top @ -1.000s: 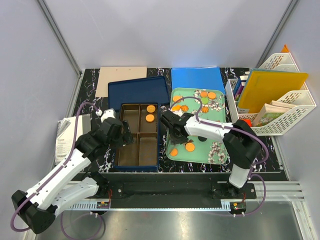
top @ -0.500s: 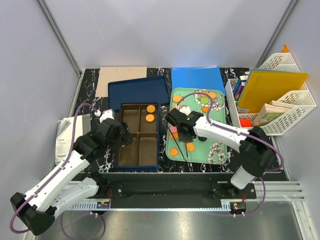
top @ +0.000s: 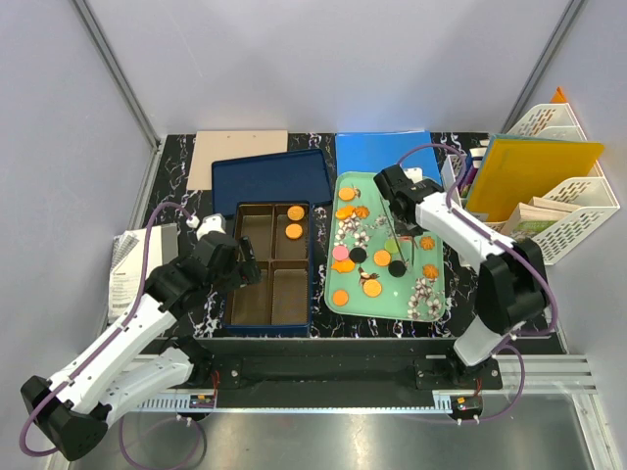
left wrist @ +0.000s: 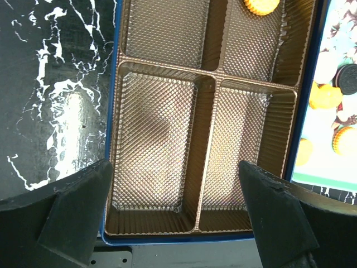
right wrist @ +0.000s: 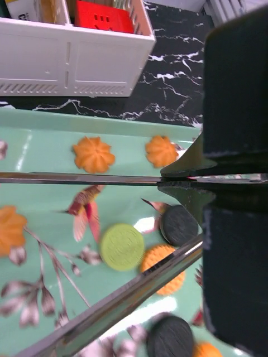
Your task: Pack the cookies
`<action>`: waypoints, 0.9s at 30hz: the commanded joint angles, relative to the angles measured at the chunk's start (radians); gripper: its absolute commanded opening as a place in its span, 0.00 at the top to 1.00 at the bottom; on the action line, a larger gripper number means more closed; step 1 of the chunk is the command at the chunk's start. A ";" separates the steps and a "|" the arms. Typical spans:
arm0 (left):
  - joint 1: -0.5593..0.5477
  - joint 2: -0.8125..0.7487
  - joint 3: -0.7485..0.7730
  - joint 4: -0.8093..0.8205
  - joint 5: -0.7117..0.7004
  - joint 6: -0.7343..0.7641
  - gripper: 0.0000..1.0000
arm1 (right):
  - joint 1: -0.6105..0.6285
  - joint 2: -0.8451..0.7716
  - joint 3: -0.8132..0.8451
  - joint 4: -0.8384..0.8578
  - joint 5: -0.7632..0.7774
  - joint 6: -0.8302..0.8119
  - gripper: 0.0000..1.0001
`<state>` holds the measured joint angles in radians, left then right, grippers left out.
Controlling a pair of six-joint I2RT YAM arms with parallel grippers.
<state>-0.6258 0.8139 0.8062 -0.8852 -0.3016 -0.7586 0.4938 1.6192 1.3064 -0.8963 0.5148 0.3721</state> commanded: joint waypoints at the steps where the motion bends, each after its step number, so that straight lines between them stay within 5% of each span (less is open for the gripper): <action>1: -0.002 0.011 -0.010 0.052 0.028 -0.008 0.01 | -0.052 0.103 0.031 0.062 0.016 -0.084 1.00; 7: -0.002 0.010 -0.012 0.055 0.025 0.007 0.01 | -0.080 0.194 0.068 0.085 -0.015 -0.048 0.91; 12: 0.000 -0.001 -0.016 0.054 0.019 0.008 0.01 | -0.078 0.174 0.096 0.083 -0.007 -0.035 0.47; 16: -0.002 0.005 -0.015 0.054 0.013 0.013 0.01 | -0.078 0.134 0.096 0.092 -0.021 -0.030 0.29; 22: 0.000 0.025 -0.018 0.065 0.022 0.012 0.01 | -0.078 -0.002 -0.171 0.443 -0.218 -0.160 0.09; 27: -0.002 0.039 -0.022 0.077 0.035 0.015 0.01 | -0.089 0.008 -0.206 0.493 -0.309 -0.176 0.06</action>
<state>-0.6258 0.8448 0.7910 -0.8593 -0.2878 -0.7567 0.4164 1.6268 1.1091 -0.5426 0.3149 0.2375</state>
